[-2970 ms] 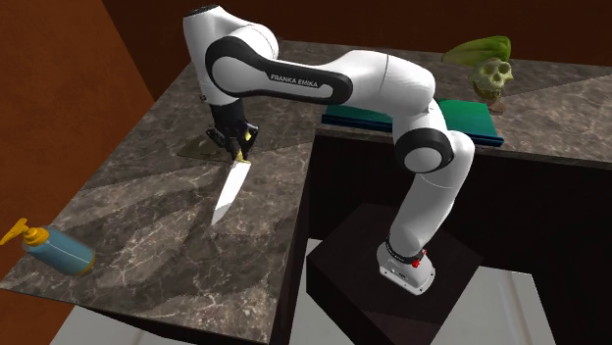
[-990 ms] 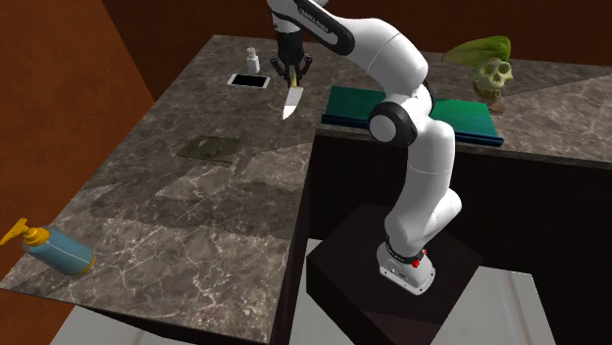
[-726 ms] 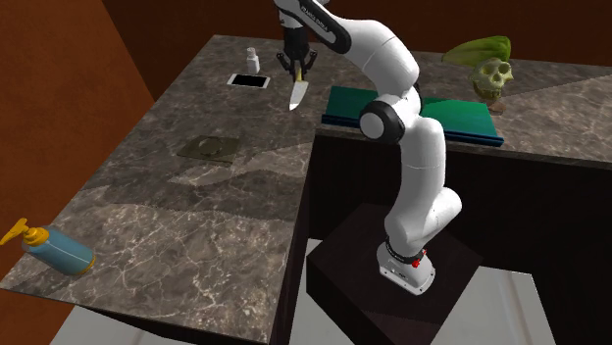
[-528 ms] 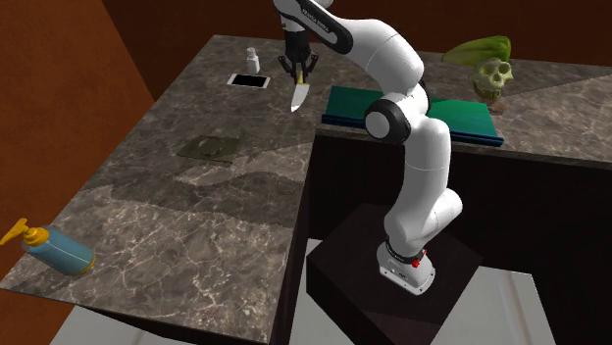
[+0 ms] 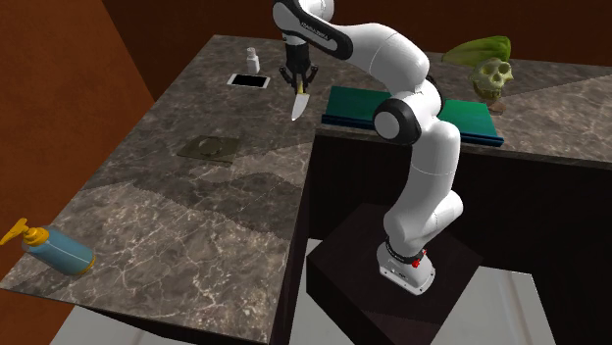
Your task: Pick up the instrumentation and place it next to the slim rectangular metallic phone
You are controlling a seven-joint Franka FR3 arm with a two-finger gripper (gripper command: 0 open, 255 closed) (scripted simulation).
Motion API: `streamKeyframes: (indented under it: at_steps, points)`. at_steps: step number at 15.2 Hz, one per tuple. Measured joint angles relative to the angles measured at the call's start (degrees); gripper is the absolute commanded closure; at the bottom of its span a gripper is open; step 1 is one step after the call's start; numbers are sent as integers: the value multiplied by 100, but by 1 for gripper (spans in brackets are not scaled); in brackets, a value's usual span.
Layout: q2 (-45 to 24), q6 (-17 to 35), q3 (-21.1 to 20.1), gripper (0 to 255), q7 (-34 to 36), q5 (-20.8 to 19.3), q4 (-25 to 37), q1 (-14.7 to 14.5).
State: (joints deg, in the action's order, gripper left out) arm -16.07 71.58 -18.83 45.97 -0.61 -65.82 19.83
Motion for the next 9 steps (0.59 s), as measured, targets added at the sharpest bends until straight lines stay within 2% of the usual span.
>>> streamKeyframes:
  at_steps: [3, 8, 9]
  points:
    - [127, 248, 5, 255, -23, 38, -370, 37]
    - [151, 304, 7, 255, -28, 44, -448, 44]
    - [152, 305, 7, 0, -28, 45, -450, 44]
